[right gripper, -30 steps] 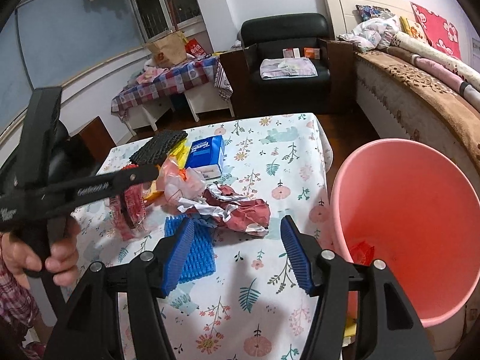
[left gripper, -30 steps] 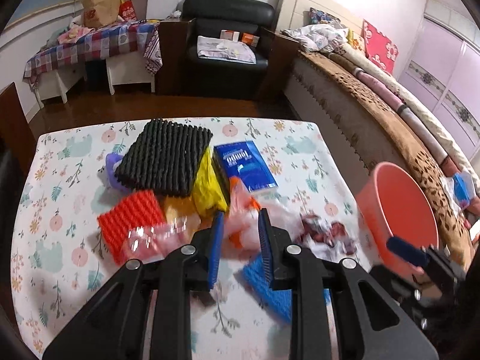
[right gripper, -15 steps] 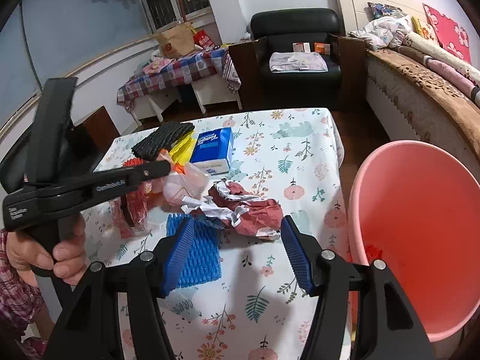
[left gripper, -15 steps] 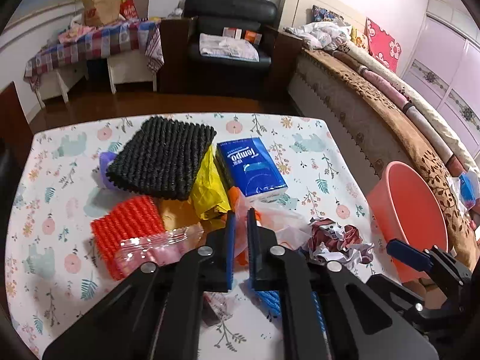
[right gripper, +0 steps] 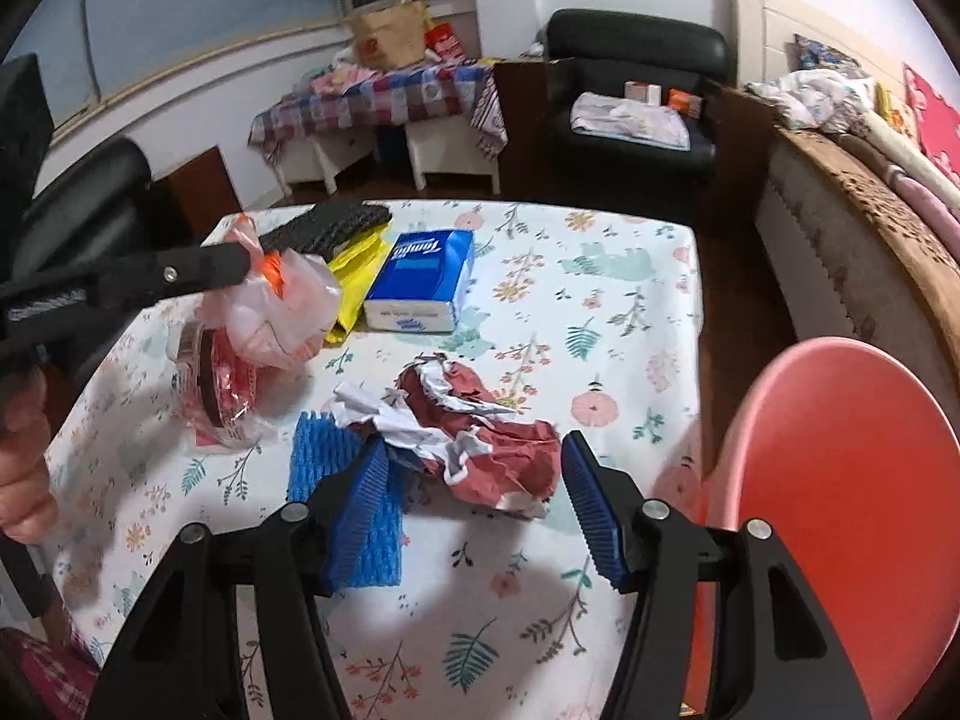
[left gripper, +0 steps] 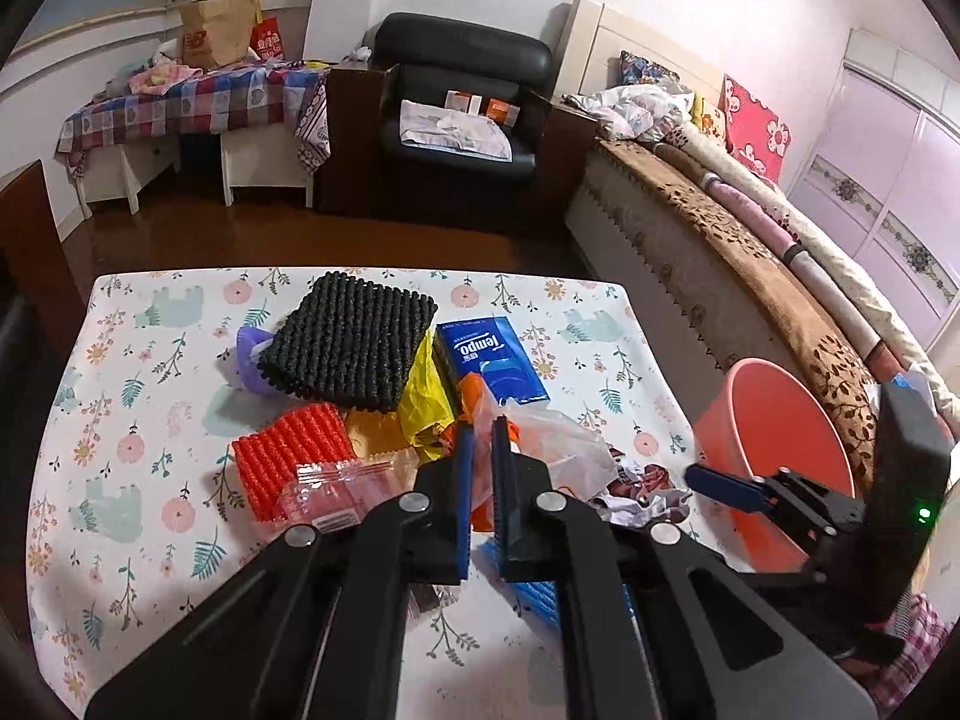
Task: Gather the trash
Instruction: 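Grasp the crumpled red-white wrapper with the right tool while the left grasps an orange-clear bag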
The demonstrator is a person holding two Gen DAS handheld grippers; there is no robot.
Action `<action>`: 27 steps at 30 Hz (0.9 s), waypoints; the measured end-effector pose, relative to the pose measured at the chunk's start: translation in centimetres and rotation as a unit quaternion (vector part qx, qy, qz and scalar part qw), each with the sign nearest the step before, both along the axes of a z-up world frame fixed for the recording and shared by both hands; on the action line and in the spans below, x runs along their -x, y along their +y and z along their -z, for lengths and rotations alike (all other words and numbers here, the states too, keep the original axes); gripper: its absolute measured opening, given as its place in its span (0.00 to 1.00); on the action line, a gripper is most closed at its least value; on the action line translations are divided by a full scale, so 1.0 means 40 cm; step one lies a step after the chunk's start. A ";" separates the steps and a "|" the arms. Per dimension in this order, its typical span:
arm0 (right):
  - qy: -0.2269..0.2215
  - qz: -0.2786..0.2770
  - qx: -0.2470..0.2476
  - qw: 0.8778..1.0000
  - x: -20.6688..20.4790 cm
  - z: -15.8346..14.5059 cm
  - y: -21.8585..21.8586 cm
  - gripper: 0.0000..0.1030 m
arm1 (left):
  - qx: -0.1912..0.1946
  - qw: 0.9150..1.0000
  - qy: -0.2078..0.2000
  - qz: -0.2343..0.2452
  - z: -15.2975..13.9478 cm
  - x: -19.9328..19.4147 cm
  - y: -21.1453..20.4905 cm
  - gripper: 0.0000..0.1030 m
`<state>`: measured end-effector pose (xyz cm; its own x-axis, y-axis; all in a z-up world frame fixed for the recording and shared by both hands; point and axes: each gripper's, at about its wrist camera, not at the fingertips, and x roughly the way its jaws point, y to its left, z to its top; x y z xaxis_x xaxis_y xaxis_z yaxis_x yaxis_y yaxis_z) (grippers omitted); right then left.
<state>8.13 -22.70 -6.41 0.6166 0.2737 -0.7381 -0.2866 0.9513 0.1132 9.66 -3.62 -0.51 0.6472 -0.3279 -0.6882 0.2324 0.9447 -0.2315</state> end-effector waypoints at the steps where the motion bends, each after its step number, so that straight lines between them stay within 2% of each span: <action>1: 0.004 -0.004 0.000 1.000 -0.003 0.002 0.003 0.32 | 0.000 1.000 -0.001 0.000 -0.002 0.004 0.001 0.05; 3: 0.007 -0.003 0.001 1.000 0.000 0.004 0.006 0.21 | 0.002 1.000 -0.002 -0.002 -0.006 0.009 0.005 0.05; 5: 0.011 -0.004 -0.009 1.000 0.007 0.005 0.007 0.15 | 0.004 1.000 -0.003 -0.004 -0.010 0.014 0.008 0.05; 14: -0.005 0.016 -0.051 0.999 0.073 -0.043 -0.005 0.13 | 0.002 1.000 -0.016 -0.006 -0.035 0.041 -0.001 0.05; 21: -0.021 0.063 -0.065 0.996 0.123 -0.091 -0.063 0.13 | 0.000 0.999 -0.036 0.006 -0.072 0.059 -0.041 0.05; 27: -0.032 0.124 -0.067 0.990 0.163 -0.118 -0.161 0.13 | -0.003 0.998 -0.047 0.034 -0.094 0.069 -0.112 0.05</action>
<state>1.61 -29.14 -1.69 0.7210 0.2015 -0.6630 -0.0577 0.9709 0.2323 6.91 -8.09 3.25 0.6858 -0.3688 -0.6275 0.3160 0.9275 -0.1997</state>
